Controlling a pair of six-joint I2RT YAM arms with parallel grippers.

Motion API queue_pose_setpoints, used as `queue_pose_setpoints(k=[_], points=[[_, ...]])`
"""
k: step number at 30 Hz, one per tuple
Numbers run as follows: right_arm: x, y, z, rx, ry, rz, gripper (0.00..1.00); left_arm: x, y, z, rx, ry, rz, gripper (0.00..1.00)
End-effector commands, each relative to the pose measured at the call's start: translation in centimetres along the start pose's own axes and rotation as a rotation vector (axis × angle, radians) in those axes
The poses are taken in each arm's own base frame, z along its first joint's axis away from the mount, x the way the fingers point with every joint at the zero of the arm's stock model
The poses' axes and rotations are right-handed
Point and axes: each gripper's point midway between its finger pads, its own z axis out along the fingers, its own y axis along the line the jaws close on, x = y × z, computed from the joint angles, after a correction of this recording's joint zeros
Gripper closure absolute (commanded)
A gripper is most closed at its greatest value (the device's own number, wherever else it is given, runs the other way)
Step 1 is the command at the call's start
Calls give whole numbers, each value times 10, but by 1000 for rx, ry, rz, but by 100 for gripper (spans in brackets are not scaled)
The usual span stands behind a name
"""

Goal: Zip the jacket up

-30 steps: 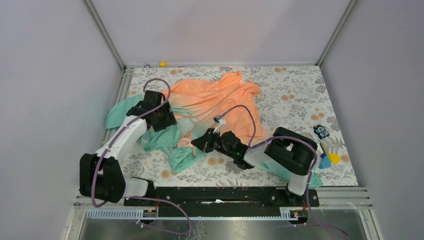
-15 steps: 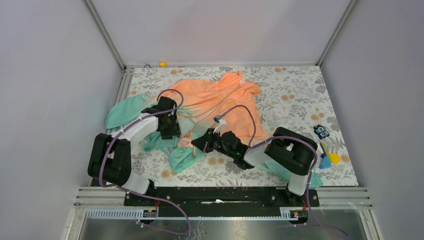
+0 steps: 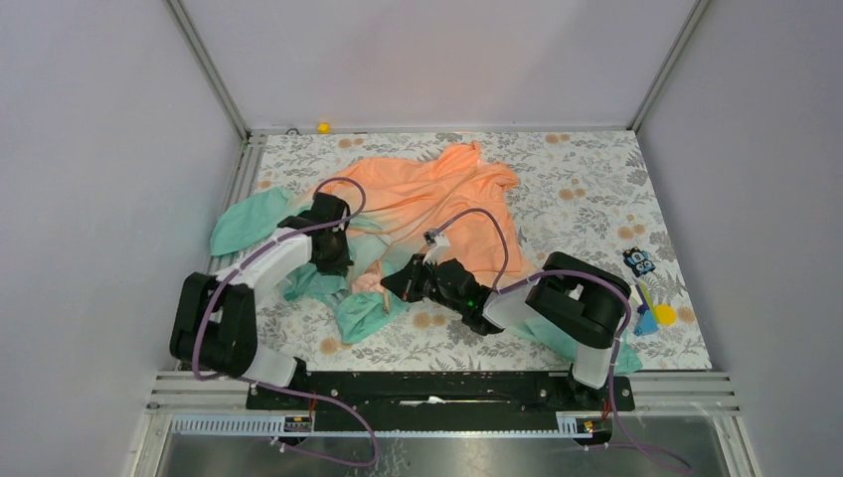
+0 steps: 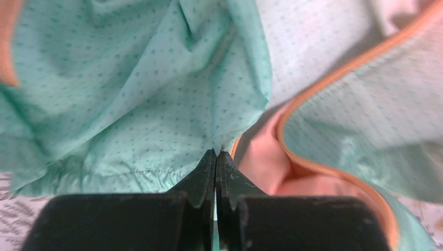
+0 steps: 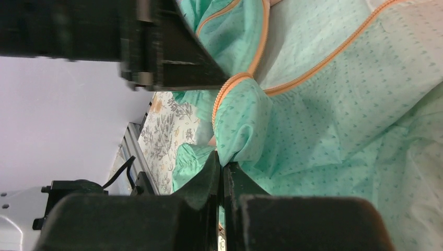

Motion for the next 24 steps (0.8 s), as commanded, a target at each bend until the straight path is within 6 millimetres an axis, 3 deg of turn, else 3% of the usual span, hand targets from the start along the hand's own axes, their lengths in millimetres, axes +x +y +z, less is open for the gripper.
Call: queue_pose_setpoints(k=[1,4,7,11,19,24], points=[[-19,19,12,1,-46,48,100,-27,-16,-60,107,-121,86,100],[-16,24,21,6,-15,106,100,-22,-20,-85,172,-143,104,100],[-15,30,28,3,3,160,100,-17,-19,-101,194,-167,106,100],[-20,30,33,44,-9,235,100,-10,-31,-119,301,-183,131,100],[-26,34,44,73,-40,544,100,-11,-56,-139,490,-283,178,100],[-40,56,45,-84,-56,591,100,-10,-63,-142,571,-364,175,100]])
